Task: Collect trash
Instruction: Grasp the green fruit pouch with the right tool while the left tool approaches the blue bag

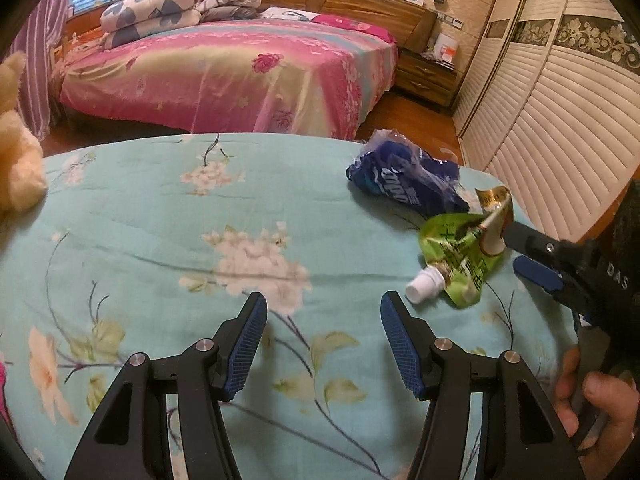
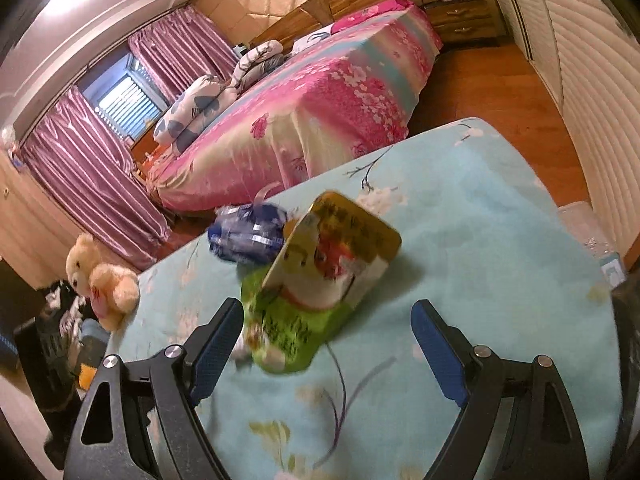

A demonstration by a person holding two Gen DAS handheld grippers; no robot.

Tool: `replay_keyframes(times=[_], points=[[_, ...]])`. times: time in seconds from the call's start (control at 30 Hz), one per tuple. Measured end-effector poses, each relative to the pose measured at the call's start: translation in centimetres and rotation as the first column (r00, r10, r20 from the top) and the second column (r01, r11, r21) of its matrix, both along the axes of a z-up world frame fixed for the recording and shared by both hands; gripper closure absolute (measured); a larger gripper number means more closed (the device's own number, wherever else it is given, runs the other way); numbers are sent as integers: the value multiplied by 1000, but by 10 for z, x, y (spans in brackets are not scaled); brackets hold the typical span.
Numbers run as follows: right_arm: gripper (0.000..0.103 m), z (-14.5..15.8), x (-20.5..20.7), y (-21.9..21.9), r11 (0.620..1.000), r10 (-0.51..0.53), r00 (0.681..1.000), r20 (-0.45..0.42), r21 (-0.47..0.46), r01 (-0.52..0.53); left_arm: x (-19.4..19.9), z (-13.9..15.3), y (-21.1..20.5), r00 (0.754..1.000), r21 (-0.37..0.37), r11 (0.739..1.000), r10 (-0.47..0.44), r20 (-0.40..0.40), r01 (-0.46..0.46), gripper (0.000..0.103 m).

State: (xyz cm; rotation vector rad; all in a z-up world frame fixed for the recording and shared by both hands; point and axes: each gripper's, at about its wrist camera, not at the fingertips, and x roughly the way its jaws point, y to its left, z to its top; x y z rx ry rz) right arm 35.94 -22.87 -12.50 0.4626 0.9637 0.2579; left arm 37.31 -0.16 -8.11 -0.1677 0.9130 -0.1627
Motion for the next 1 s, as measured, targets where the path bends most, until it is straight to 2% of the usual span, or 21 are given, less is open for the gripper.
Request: replay_keyframes(times=[0.23, 0.33, 0.47, 0.63, 0.73, 0.93, 1.0], points=[[17, -7, 17, -2, 999, -23, 1000, -1, 22, 23, 21, -9, -8, 1000, -32, 999, -20, -9, 19, 44], [33, -7, 17, -2, 1000, -23, 1000, 13, -5, 23, 29, -13, -20, 999, -32, 999, -41, -19, 40, 44], [46, -5, 14, -12, 1000, -8, 1000, 12, 26, 8, 28, -13, -35, 997, -22, 997, -79, -12, 79, 44], [50, 4, 3, -43, 999, -27, 1000, -4, 28, 27, 37, -10, -35, 997, -48, 996, -72, -10, 71, 44], [50, 5, -3, -61, 998, -38, 999, -34, 49, 39, 48, -7, -41, 998, -61, 997, -57, -5, 56, 37], [50, 3, -13, -68, 998, -37, 999, -21, 58, 39, 73, -2, -58, 999, -152, 988, -26, 36, 31, 30], [50, 1, -14, -68, 997, -43, 999, -17, 64, 44, 81, -5, -64, 999, -158, 987, -4, 33, 9, 29]])
